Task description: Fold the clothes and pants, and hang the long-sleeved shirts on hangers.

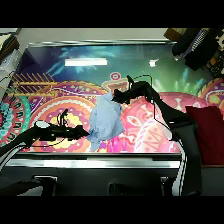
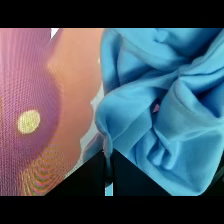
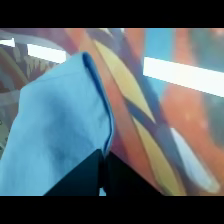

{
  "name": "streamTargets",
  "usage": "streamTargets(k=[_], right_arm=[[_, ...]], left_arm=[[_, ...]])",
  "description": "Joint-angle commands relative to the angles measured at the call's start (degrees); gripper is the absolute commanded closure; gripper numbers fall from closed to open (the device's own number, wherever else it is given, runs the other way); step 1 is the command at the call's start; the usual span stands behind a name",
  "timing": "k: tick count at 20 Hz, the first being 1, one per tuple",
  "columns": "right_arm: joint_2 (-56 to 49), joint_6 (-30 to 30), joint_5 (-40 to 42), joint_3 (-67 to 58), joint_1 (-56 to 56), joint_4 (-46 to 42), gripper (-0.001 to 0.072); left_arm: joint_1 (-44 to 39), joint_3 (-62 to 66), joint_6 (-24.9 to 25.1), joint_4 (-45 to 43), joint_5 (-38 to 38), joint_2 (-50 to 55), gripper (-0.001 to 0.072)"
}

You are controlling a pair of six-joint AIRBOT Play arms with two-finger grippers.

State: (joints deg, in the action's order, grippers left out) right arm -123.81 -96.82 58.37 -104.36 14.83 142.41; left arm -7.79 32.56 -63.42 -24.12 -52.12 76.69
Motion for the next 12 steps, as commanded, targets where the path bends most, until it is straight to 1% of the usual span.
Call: streamTargets(k=[1, 4, 6, 7, 9, 10, 12], right_arm=[[1.90, 0.07, 0.22, -0.09, -0.72, -1.11, 0.0670], [5.81, -0.04, 0.52, -0.09, -1.88, -1.60, 0.0671], [10.73, -0.13, 0.87, -0.09, -4.02, -2.56, 0.0671], [14.21, -1.22, 0.66, -0.09, -5.51, -2.51, 0.0672], [22.40, -3.78, -0.24, -0.09, -8.66, -2.51, 0.0671], [26.75, -4.85, -0.76, -0.09, -10.05, -2.45, 0.0671], [36.61, -7.17, -1.79, -0.09, -12.09, -2.32, 0.0671]], left_arm=[[-0.02, 0.09, -0.09, -0.02, -0.39, -0.07, 0.0690], [0.92, 1.81, -0.22, -0.07, -0.39, -0.17, 0.0691], [3.93, 6.49, -0.31, -1.29, -0.87, -0.98, 0.0693], [5.95, 10.16, -1.68, -3.82, -1.14, -1.77, 0.0693], [10.32, 20.52, -6.38, -11.96, -3.04, -3.82, 0.0694], [12.39, 26.86, -8.57, -15.87, -4.44, -5.09, 0.0693], [15.61, 39.91, -11.34, -21.38, -7.23, -7.61, 0.0693]])
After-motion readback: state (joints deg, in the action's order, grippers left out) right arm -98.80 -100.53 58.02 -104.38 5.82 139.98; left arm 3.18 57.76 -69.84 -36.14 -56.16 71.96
